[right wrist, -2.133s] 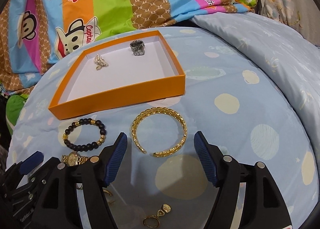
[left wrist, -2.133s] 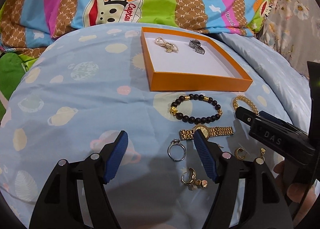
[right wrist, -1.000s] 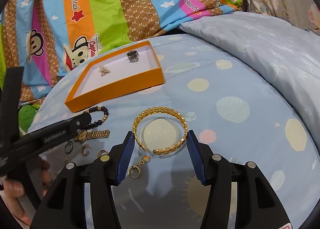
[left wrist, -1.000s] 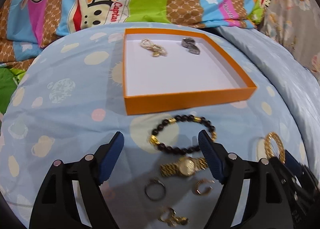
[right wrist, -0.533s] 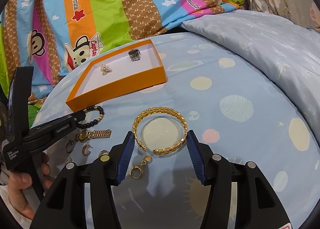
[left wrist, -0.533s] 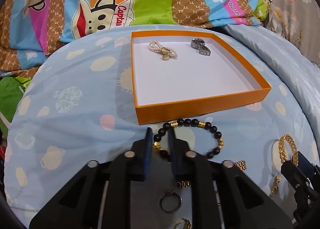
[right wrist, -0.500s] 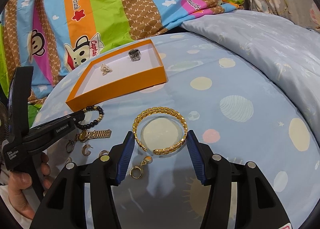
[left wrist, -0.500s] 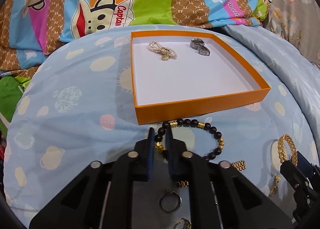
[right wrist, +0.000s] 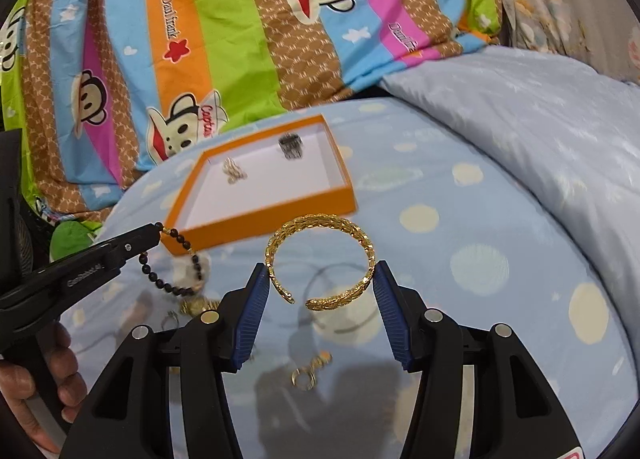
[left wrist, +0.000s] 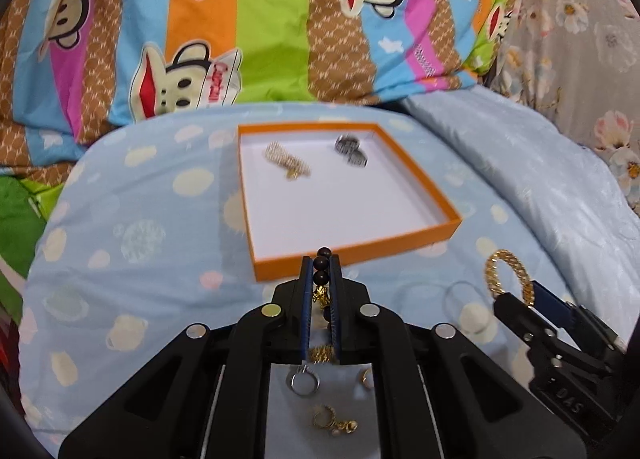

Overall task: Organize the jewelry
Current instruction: 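Carry the bracelet into the orange box with the left gripper while the right drops the bangle there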

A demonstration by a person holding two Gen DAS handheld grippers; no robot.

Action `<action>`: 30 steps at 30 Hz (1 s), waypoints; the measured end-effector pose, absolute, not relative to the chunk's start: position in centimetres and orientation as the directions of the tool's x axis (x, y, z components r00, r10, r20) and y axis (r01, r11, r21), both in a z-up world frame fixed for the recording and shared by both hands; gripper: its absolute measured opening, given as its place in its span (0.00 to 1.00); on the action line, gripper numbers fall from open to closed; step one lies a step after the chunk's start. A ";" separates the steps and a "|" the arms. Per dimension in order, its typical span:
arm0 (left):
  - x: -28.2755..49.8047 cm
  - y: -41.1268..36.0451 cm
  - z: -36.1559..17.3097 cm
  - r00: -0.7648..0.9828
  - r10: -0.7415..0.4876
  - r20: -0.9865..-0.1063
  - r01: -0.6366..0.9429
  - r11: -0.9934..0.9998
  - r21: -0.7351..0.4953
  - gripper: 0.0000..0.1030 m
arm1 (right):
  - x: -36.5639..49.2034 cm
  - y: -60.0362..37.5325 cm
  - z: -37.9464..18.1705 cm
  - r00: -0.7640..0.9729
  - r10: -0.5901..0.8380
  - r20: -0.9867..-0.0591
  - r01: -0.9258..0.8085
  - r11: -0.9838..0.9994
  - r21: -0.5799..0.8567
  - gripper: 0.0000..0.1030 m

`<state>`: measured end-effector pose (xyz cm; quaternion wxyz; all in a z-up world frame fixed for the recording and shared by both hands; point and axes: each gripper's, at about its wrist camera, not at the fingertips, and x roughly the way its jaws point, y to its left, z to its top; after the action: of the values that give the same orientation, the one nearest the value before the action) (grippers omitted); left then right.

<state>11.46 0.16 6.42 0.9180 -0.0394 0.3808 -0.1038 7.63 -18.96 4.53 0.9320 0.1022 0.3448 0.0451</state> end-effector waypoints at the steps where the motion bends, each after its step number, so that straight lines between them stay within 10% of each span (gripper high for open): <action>1: 11.8 0.2 7.1 0.697 -0.225 -0.680 0.167 0.974 -0.152 0.07 | 8.1 -18.9 5.0 0.764 0.157 -0.626 -0.019 0.975 0.221 0.51; 26: 24.8 0.2 4.4 0.711 -0.162 -0.684 0.080 0.985 -0.151 0.07 | 24.3 -15.8 2.6 0.682 0.232 -0.693 -0.073 0.965 0.251 0.52; 30: 24.8 0.8 4.3 0.733 -0.145 -0.665 0.044 0.985 -0.166 0.23 | 24.1 -15.6 2.7 0.700 0.207 -0.683 -0.064 0.971 0.229 0.53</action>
<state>24.79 0.82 4.33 0.9282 -0.0696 0.3618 -0.0510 24.11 -15.63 2.74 0.9172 0.0945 0.3799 0.0739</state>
